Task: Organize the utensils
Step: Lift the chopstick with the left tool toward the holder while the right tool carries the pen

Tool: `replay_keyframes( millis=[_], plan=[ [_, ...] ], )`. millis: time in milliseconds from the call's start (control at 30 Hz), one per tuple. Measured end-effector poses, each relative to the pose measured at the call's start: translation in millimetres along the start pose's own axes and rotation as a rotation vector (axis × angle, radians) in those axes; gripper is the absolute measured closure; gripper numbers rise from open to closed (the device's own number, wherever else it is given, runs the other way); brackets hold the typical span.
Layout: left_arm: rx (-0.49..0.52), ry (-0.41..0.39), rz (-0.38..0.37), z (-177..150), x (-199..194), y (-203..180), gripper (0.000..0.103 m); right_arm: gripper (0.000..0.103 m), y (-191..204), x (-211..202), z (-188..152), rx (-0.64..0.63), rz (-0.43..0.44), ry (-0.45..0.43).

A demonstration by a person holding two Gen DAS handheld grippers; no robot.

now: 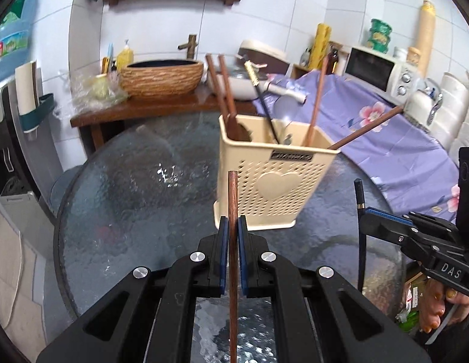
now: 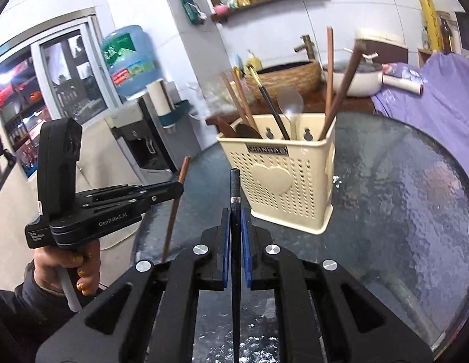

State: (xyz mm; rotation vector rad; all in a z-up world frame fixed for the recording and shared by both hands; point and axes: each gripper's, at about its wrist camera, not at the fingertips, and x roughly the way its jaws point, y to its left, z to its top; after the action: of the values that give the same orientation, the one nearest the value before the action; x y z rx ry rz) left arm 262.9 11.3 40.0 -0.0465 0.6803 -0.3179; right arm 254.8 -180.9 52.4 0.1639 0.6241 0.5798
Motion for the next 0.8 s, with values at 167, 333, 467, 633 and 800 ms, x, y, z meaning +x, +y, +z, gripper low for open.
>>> replay_keyframes(
  millis=[167,333,467,633,800],
  plan=[
    [0.006,-0.033,-0.019,-1,-18,-4,0.097,0.095,3,-18,2,-0.006,0.04,-0.032],
    [0.025,-0.049,-0.039,-3,-26,-11,0.097,0.095,7,-26,3,-0.024,0.048,-0.049],
    [0.027,-0.059,-0.05,-3,-29,-11,0.097,0.095,9,-28,4,-0.026,0.054,-0.054],
    [0.027,-0.082,-0.057,2,-37,-12,0.097,0.095,8,-33,8,-0.025,0.065,-0.066],
    [0.021,-0.102,-0.063,7,-41,-10,0.097,0.095,12,-35,14,-0.036,0.064,-0.08]
  ],
)
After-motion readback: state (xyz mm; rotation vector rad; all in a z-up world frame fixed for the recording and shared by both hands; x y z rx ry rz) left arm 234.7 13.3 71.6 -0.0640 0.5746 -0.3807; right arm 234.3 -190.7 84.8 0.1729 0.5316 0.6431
